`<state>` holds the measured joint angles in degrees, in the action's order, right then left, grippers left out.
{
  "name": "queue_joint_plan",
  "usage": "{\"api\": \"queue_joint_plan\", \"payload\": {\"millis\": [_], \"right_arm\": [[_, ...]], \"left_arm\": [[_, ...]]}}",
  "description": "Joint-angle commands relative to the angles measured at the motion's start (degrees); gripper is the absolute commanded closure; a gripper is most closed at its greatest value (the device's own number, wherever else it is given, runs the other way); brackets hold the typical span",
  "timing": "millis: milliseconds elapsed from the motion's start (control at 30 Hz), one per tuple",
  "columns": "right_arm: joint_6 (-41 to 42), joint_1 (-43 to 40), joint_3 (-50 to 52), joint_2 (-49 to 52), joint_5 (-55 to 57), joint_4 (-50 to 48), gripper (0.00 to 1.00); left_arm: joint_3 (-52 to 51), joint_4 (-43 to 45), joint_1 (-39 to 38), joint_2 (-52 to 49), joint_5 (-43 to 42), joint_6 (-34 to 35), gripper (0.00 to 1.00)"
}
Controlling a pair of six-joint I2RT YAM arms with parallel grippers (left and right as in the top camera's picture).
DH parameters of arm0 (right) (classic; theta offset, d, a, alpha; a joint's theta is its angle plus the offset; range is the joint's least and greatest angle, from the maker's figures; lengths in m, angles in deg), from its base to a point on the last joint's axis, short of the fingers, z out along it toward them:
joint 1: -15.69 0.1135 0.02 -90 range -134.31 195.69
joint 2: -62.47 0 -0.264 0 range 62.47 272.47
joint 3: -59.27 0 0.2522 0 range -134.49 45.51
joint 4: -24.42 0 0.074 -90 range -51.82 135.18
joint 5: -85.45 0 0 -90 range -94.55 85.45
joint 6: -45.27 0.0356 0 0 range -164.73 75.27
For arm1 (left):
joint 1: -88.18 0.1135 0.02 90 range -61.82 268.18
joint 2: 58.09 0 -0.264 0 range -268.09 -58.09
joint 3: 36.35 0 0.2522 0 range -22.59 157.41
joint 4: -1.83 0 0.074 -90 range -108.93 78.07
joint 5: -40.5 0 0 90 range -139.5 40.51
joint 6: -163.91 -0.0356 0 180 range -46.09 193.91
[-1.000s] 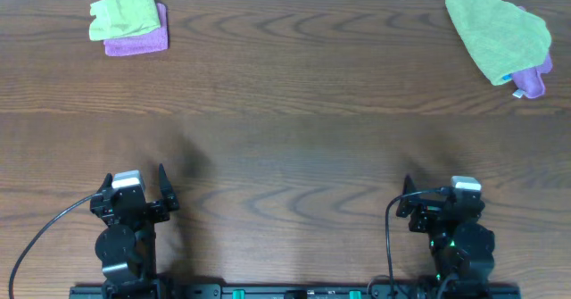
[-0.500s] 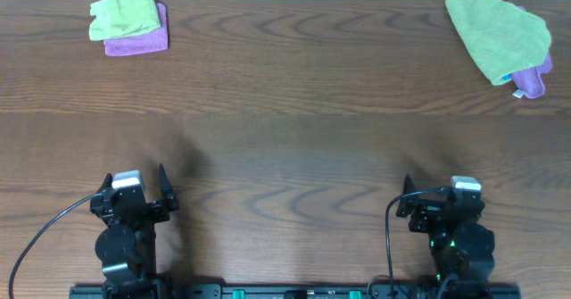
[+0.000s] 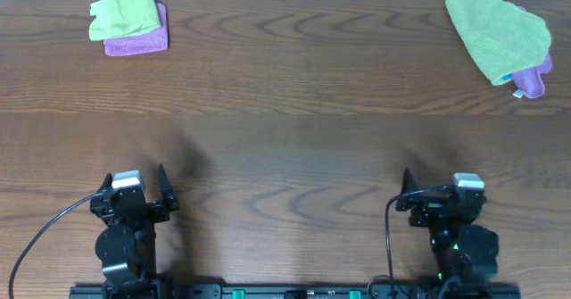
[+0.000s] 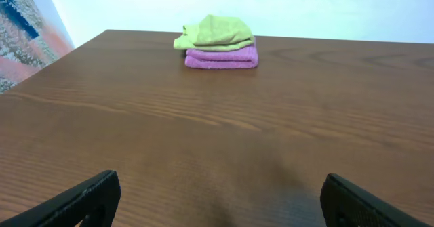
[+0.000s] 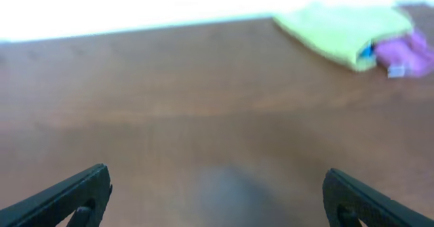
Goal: Fold the cloth
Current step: 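Reach the right gripper to the green cloth at far right and grasp it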
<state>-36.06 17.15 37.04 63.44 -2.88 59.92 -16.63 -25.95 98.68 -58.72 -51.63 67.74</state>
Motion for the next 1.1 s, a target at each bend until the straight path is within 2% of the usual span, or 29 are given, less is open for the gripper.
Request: {"api": "queue_joint_plan", "payload": {"millis": [0,133,233,367,500,667,867,1067], "right_arm": [[3.2,-0.3,0.3,0.5,-0.2,-6.1,0.01],[7.2,-0.3,0.3,5.4,2.2,-19.5,0.01],[8.2,-0.6,-0.3,12.7,3.1,-29.0,0.01],[8.9,-2.7,-6.8,27.3,4.5,-32.7,0.01],[8.0,-5.7,-19.3,45.6,3.7,-30.3,0.01],[1.2,-8.2,-38.8,66.4,4.4,-19.8,0.01],[-0.2,-13.2,-57.8,84.0,6.1,-9.0,0.01],[-0.2,-18.0,-69.7,95.9,8.2,-4.1,0.01]], "left_arm": [[-1.6,-0.5,0.4,0.4,0.8,0.2,0.04],[-1.6,-0.5,0.4,0.4,0.8,0.2,0.05],[-1.6,-0.5,0.4,0.4,0.8,0.2,0.04],[-1.6,-0.5,0.4,0.4,0.8,0.2,0.05],[-1.6,-0.5,0.4,0.4,0.8,0.2,0.05],[-1.6,-0.5,0.4,0.4,0.8,0.2,0.05],[-1.6,-0.5,0.4,0.4,0.8,0.2,0.05],[-1.6,-0.5,0.4,0.4,0.8,0.2,0.05]]}}
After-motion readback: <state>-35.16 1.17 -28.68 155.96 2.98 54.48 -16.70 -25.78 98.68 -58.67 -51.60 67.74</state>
